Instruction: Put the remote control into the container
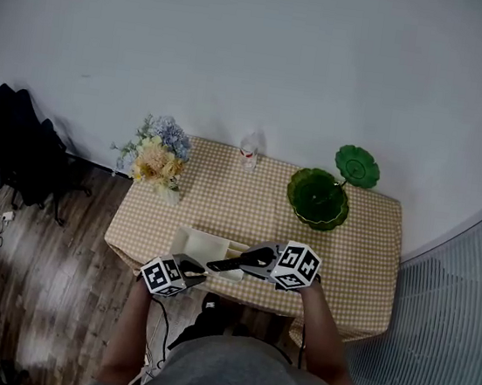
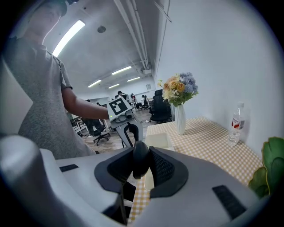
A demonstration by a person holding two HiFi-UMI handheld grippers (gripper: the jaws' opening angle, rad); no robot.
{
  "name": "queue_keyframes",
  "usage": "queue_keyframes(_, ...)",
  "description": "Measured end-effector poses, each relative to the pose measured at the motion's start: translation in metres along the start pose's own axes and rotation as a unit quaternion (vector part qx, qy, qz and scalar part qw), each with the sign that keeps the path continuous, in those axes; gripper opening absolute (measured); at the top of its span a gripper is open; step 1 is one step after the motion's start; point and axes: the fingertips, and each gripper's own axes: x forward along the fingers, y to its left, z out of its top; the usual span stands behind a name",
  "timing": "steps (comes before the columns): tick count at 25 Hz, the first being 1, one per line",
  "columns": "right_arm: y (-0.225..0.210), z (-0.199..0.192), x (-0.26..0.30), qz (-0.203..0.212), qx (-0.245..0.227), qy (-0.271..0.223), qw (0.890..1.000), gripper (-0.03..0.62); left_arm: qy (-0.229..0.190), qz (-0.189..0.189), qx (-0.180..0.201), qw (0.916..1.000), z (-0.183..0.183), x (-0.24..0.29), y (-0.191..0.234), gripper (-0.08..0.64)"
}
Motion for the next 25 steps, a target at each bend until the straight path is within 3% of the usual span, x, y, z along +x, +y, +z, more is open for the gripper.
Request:
queue_keyframes(3,-0.005,-0.003,-0.003,-0.012,0.003,0.003,1.000,0.104,-0.008,0.010,0.001,0.9999,0.002,-0.002,0.003,0.003)
queue_keyframes(8,-0.017,-0.012,-0.007,-0.034,0.011,0.017,0.999,0.104,-0.022,0.005,-0.007,0.9997,0.007,0.000,0.007,0.000)
queue_keyframes(14,-0.029,-0.022,-0.009,-0.059,0.018,0.039,0.997,0.104,-0.082,0.021,-0.016,0.9963,0.029,-0.008,0.018,0.000)
queue_keyframes(18,-0.043,-0.031,-0.011,-0.092,0.014,0.086,0.992,0.104,-0.118,0.028,-0.021,0.9923,0.043,-0.018,0.029,0.000)
queue_keyframes(25,-0.056,-0.039,-0.004,-0.100,-0.010,0.184,0.978,0.104,-0.110,0.017,-0.020,0.9936,0.037,-0.015,0.039,0.000)
